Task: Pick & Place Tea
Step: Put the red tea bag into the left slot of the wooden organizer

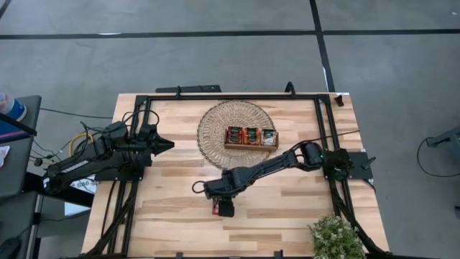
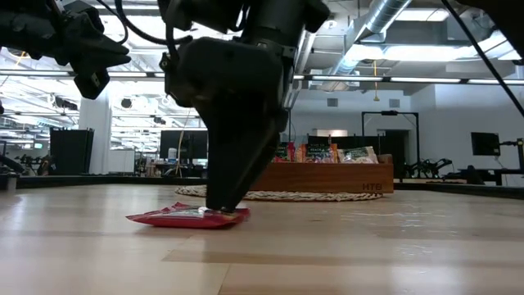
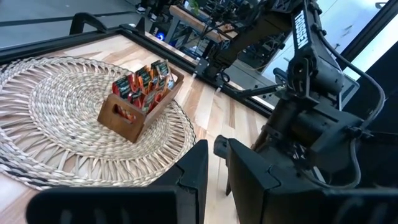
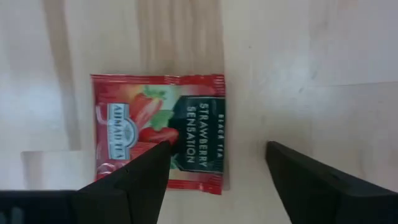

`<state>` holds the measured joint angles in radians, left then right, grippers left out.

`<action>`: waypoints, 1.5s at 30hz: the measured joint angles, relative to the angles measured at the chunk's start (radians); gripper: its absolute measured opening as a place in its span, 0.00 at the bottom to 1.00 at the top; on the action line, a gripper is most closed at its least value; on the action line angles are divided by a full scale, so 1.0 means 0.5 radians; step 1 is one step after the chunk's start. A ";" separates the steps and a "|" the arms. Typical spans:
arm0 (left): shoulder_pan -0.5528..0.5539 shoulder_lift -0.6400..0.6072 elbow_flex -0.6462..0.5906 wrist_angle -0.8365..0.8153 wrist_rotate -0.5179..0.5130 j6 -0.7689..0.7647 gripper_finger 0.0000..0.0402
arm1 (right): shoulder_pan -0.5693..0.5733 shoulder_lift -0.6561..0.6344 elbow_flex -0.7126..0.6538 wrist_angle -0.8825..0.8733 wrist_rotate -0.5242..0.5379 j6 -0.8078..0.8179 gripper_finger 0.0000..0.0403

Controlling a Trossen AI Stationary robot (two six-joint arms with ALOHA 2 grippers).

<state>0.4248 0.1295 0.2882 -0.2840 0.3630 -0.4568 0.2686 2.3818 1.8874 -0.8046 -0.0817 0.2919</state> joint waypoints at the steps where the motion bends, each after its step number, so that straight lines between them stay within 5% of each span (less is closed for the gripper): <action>1: 0.001 0.000 0.000 -0.001 0.001 -0.001 0.13 | 0.011 0.003 0.000 -0.013 0.030 0.005 0.64; 10: 0.001 0.000 0.000 -0.006 0.000 -0.002 0.13 | 0.059 0.013 0.000 -0.046 0.239 0.158 0.59; 27: 0.001 0.001 0.000 -0.011 0.000 -0.010 0.13 | 0.057 0.008 -0.005 -0.236 0.063 0.209 0.02; 36: 0.000 0.001 0.000 -0.011 0.000 -0.010 0.13 | 0.064 0.026 0.196 -0.648 0.146 0.096 0.01; 45: 0.000 0.001 0.000 -0.011 0.001 -0.009 0.13 | 0.013 0.024 0.772 -1.373 0.721 -0.152 0.00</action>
<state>0.4250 0.1299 0.2882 -0.2896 0.3634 -0.4614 0.2751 2.3936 2.2733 -1.4909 0.2787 0.2162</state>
